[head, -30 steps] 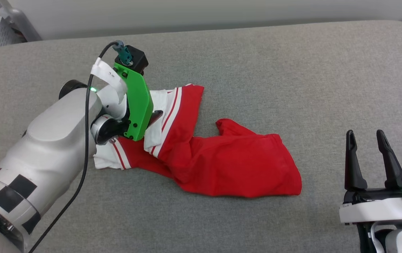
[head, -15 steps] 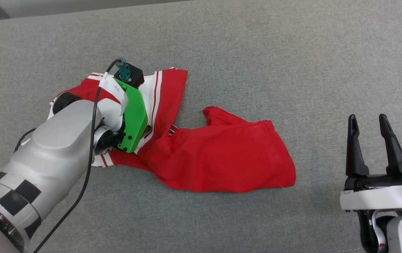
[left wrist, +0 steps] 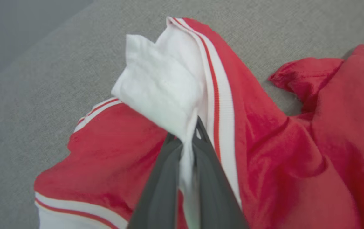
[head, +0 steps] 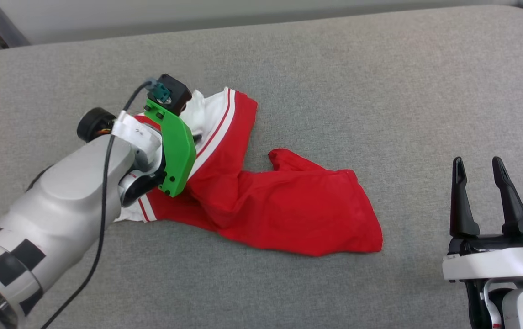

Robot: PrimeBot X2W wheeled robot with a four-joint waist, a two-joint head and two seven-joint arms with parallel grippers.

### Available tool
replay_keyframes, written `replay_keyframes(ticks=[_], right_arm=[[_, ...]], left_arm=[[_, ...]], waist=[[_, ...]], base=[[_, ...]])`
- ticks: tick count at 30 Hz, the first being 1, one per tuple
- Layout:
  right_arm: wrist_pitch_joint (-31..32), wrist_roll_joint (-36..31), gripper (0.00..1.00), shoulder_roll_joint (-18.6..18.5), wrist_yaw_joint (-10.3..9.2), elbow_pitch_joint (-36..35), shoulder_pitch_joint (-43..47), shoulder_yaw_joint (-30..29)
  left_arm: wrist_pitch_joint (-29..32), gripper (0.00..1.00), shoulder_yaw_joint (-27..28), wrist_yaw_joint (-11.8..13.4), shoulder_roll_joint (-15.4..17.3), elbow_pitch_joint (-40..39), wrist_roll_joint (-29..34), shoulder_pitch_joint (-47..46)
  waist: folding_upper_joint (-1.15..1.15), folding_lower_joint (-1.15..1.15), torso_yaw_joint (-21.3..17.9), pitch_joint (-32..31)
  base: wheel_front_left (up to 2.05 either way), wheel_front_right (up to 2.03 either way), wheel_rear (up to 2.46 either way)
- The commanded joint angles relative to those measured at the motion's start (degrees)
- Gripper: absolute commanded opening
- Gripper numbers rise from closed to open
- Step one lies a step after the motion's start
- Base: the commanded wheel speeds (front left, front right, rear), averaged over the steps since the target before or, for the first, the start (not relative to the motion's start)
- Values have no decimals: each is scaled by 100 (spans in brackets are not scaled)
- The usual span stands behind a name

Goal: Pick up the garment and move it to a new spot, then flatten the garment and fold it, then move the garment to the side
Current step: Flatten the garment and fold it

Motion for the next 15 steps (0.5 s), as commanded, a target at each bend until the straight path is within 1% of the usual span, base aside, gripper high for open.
replay_keyframes(ticks=[1, 5, 8, 10, 12, 15], right_arm=[[-26, 9, 100, -4, -4, 10, 93, -8], [-26, 15, 100, -4, -4, 10, 164, 1], [-26, 32, 100, -4, -4, -3, 182, 16], [-26, 45, 100, -4, -4, -9, 177, 32], [-26, 57, 100, -4, -4, -15, 164, 48], [-26, 90, 100, -4, -4, -34, 102, 70]], left_arm=[[-163, 0, 21, -16, 107, -116, 57, -143], [-437, 0, 50, -16, 262, -344, 79, -390], [-520, 0, 51, -16, 217, -493, 101, -549], [-538, 0, 46, -16, 97, -570, 133, -627], [-518, 0, 37, -16, -94, -609, 173, -675], [-481, 0, 21, -16, -463, -542, 311, -745]], waist=[[0, 0, 55, -142], [0, 0, 41, -227], [0, 0, -13, -246], [0, 0, -66, -236], [0, 0, -135, -202], [0, 0, -274, -78]], base=[[0, 0, 0], [0, 0, 0], [0, 0, 0], [0, 0, 0], [0, 0, 0], [0, 0, 0]])
